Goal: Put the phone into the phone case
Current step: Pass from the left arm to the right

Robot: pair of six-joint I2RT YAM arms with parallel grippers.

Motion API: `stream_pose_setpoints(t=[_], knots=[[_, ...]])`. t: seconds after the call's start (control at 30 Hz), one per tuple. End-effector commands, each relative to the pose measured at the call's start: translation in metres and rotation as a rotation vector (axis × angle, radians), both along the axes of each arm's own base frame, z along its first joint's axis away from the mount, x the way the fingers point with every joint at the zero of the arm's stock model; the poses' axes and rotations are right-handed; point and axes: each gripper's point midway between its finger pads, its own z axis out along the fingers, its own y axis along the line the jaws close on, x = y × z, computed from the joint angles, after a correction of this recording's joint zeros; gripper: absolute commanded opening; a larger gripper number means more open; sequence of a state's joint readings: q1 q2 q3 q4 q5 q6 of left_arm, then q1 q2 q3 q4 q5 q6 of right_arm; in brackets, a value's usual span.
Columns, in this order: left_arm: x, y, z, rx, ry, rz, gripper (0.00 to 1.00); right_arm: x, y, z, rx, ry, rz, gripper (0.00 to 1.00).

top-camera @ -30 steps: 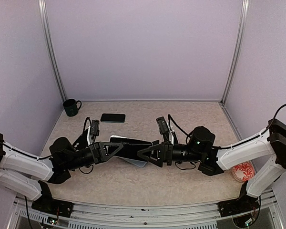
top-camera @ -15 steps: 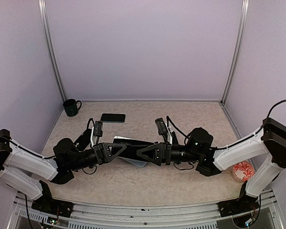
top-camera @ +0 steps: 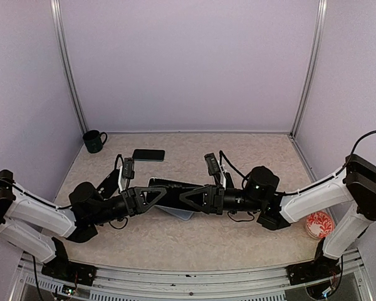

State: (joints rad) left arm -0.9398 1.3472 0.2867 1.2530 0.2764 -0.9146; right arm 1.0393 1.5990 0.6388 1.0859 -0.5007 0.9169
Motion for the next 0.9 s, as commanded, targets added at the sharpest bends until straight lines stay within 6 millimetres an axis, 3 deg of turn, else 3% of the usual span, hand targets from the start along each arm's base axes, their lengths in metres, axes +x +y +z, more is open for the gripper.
stream_pose_setpoints(t=[0.0, 0.13, 0.3, 0.4, 0.6, 0.83, 0.87], knots=[[0.012, 0.002, 0.013, -0.034, -0.021, 0.065, 0.00, -0.007, 0.002, 0.026, 0.067, -0.068, 0.032, 0.30], [0.012, 0.002, 0.011, -0.032, -0.016, 0.061, 0.00, -0.007, 0.001, 0.027, 0.066, -0.078, 0.026, 0.02], [0.011, 0.001, 0.009, -0.030, -0.009, 0.057, 0.02, -0.008, 0.000, 0.028, 0.064, -0.086, 0.026, 0.00], [0.012, 0.003, 0.008, -0.027, -0.009, 0.064, 0.18, -0.008, -0.002, 0.028, 0.055, -0.085, 0.020, 0.00], [0.016, 0.014, 0.000, 0.013, -0.004, 0.117, 0.63, 0.000, -0.009, 0.019, -0.008, -0.040, -0.044, 0.00], [0.029, 0.033, -0.010, 0.095, 0.004, 0.212, 0.98, 0.006, -0.018, 0.015, -0.068, -0.058, -0.097, 0.00], [0.032, 0.036, -0.012, 0.104, 0.004, 0.225, 0.99, 0.007, -0.020, 0.015, -0.072, -0.056, -0.111, 0.00]])
